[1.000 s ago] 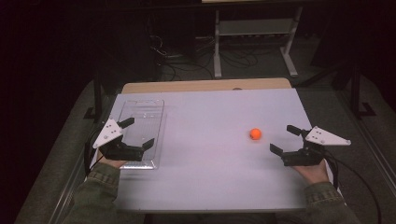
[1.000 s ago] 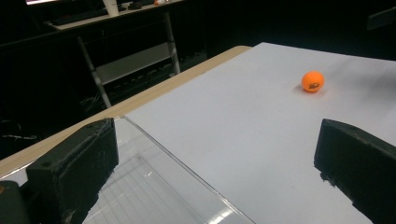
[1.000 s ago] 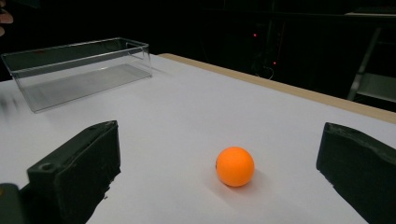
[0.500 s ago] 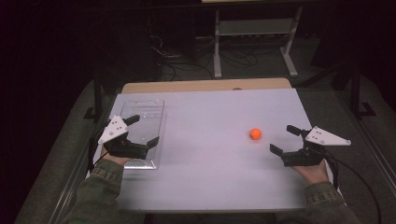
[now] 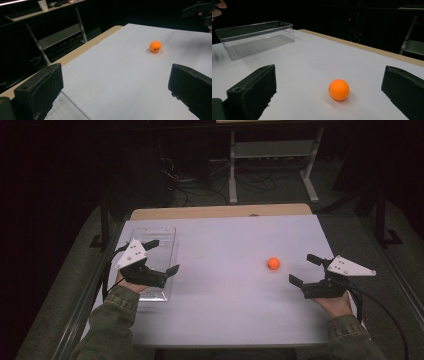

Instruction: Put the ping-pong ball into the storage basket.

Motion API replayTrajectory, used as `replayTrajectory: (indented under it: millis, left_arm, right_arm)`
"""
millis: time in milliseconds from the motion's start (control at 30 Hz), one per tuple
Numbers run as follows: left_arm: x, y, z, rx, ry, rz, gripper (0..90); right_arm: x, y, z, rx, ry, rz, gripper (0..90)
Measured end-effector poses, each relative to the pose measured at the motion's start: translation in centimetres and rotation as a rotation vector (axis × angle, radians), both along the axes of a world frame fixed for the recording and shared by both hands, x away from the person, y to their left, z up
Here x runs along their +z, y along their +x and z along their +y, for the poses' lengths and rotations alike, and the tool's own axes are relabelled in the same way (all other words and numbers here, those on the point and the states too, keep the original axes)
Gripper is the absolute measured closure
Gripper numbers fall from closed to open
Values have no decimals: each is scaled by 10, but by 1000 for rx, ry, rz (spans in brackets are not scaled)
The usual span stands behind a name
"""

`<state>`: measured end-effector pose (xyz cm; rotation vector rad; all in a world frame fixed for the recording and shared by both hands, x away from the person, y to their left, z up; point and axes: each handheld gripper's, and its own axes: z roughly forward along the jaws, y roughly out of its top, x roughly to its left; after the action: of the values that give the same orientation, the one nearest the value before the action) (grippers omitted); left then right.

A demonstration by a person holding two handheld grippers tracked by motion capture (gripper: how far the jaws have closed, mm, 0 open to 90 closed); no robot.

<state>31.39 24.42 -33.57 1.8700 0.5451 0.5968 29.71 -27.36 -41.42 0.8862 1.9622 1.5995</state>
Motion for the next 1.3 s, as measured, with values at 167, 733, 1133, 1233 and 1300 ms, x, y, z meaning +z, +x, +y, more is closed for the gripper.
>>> replayTrajectory:
  millis: [167,733,1133,1233,1300]
  left_arm:
    - [3,0,-7,-23,12,-3,0]
    - [6,12,-24,-51,60,16,0]
    - [8,18,-36,-65,84,23,0]
    - [8,21,-40,-75,90,26,0]
    - [9,22,-42,-79,97,29,0]
  right_arm:
    - [0,0,0,1,-1,2,0]
    - [0,0,1,10,-5,3,0]
    - [0,-1,1,17,-4,7,0]
    - [0,-1,1,18,-4,8,0]
    - [0,-1,1,19,-4,9,0]
